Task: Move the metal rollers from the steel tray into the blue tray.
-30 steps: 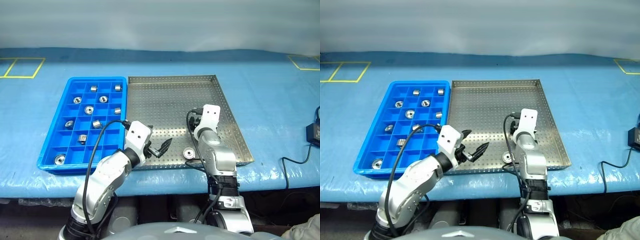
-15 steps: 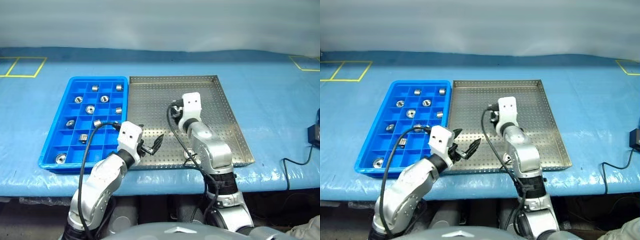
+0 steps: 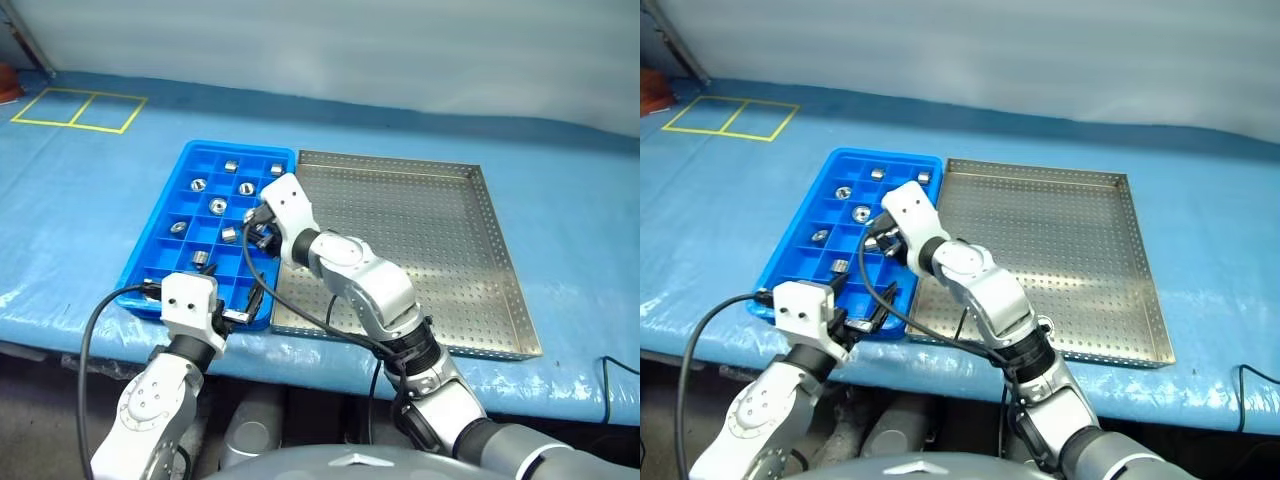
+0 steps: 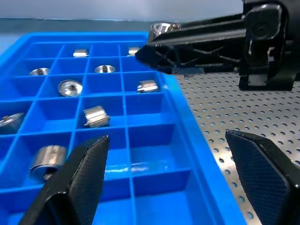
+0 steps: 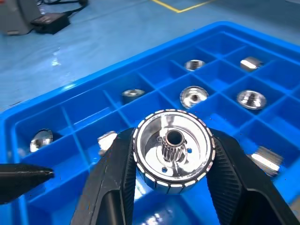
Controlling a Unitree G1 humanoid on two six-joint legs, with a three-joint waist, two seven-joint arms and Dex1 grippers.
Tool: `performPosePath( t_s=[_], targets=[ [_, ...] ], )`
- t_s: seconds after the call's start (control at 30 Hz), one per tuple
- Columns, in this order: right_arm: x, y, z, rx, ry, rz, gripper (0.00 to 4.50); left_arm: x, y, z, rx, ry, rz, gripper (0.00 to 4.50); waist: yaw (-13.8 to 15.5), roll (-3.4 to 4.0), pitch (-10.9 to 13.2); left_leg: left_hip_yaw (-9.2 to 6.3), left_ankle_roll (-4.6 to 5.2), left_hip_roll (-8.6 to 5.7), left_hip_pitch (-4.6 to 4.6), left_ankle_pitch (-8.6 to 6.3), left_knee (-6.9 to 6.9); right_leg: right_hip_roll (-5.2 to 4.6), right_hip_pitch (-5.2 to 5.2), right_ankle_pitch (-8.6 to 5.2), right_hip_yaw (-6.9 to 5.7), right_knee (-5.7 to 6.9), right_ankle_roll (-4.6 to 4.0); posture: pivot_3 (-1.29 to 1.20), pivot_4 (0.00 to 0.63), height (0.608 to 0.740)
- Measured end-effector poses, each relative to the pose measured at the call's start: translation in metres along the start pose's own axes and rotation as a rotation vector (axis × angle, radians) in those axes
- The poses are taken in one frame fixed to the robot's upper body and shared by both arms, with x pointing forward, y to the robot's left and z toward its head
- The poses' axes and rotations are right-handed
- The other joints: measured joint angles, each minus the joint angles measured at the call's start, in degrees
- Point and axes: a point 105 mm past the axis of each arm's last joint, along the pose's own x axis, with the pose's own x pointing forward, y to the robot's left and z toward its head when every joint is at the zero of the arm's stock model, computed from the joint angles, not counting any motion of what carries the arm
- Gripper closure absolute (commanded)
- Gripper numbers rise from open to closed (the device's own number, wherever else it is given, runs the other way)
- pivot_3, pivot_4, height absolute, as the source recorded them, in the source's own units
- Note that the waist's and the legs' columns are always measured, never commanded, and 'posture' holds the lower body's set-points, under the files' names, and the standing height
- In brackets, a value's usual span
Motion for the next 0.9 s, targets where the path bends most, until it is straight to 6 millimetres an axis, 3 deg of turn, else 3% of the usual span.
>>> performPosePath(
  t_s=[0.13, 0.33, 0.63, 0.67, 0.87, 0.9],
  targets=[
    [0.001, 0.008, -0.013, 0.01, 0.033, 0.033, 2.79, -0.001, 0.0, -0.003, -0.014, 0.008, 0.008, 0.13, 2.7, -0.02, 0.0, -0.01, -0.01, 0.01, -0.02, 0.01, 0.05, 0.0, -0.01, -0.04, -0.06, 0.0, -0.05, 0.53, 0.15, 0.74],
    [-0.008, -0.009, -0.033, 0.026, 0.088, -0.019, 2.79, 0.003, -0.009, 0.0, -0.03, -0.002, -0.038, 0.13, 5.8, -0.03, 0.0, 0.02, -0.02, 0.01, -0.08, 0.0, 0.04, 0.02, -0.06, -0.05, -0.07, -0.03, -0.06, 0.49, 0.15, 0.74],
    [-0.028, -0.033, -0.046, 0.018, 0.149, -0.098, 2.79, 0.009, -0.018, 0.009, -0.021, -0.039, -0.106, 0.13, 6.8, -0.02, 0.0, -0.02, -0.02, -0.02, -0.13, 0.0, 0.03, 0.05, -0.07, 0.02, -0.17, -0.03, 0.06, 0.43, 0.15, 0.74],
    [-0.031, -0.035, -0.048, 0.019, 0.159, -0.103, 2.03, 0.01, -0.018, 0.009, -0.019, -0.039, -0.111, 0.13, 6.7, -0.02, 0.0, 0.0, -0.02, -0.02, -0.14, 0.0, 0.04, 0.05, -0.07, 0.02, -0.16, -0.03, 0.05, 0.43, 0.15, 0.74],
    [-0.035, -0.035, -0.047, 0.009, 0.158, -0.104, 0.14, 0.012, -0.021, 0.009, -0.017, -0.04, -0.138, 0.13, 6.4, 0.0, 0.0, -0.04, -0.03, -0.02, -0.1, 0.0, 0.06, 0.08, -0.03, -0.02, -0.21, -0.02, 0.0, 0.39, 0.15, 0.74],
    [-0.035, -0.034, -0.047, 0.01, 0.158, -0.102, 0.03, 0.013, -0.022, 0.009, -0.017, -0.041, -0.146, 0.13, 6.3, 0.0, 0.0, -0.04, -0.02, -0.02, -0.1, 0.0, 0.07, 0.08, -0.03, -0.03, -0.21, -0.02, -0.03, 0.37, 0.15, 0.74]
  ],
)
